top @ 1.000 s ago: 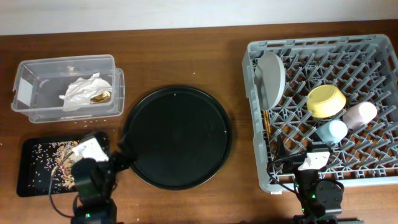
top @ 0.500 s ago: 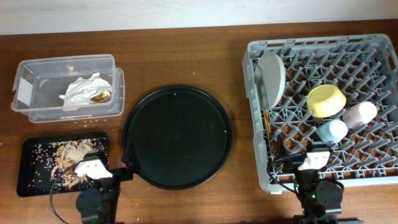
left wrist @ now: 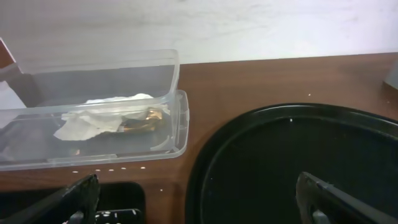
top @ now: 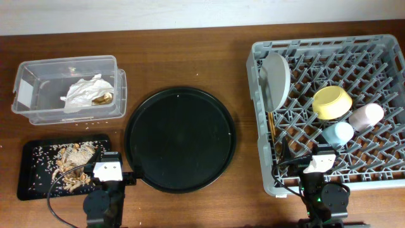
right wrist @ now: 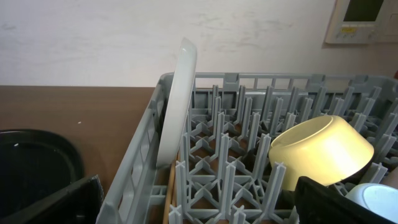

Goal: Sort waste into correct bins and load items into the dishwasher rack

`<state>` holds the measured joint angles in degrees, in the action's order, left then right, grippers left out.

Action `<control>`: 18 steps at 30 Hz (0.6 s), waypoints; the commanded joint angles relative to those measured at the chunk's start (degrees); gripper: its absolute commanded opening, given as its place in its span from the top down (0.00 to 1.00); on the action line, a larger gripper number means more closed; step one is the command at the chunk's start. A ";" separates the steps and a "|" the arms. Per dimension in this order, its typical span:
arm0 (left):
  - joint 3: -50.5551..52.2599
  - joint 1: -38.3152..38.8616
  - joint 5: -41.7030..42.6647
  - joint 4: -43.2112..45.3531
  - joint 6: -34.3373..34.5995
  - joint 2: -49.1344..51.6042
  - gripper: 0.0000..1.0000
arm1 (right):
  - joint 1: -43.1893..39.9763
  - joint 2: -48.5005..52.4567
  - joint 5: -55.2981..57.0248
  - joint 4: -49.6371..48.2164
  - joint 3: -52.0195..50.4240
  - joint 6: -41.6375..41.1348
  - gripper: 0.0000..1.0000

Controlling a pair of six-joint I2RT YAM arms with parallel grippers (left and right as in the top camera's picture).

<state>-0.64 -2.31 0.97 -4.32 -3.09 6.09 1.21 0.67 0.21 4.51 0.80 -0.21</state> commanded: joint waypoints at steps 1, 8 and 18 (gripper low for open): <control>0.17 0.28 -1.22 -0.46 -1.33 -0.66 0.01 | -0.15 -0.46 0.48 0.17 -0.48 -0.48 0.01; 0.17 -0.39 -1.62 -0.42 -1.31 -5.81 0.01 | -0.15 -0.46 0.48 0.17 -0.48 -0.50 0.01; 0.17 -2.36 -1.18 -0.46 -1.31 -5.81 0.01 | -0.15 -0.46 0.48 0.17 -0.48 -0.50 0.01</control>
<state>-0.64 -4.43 -0.05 -4.40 -3.49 0.89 1.21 0.69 0.21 4.51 0.80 -0.21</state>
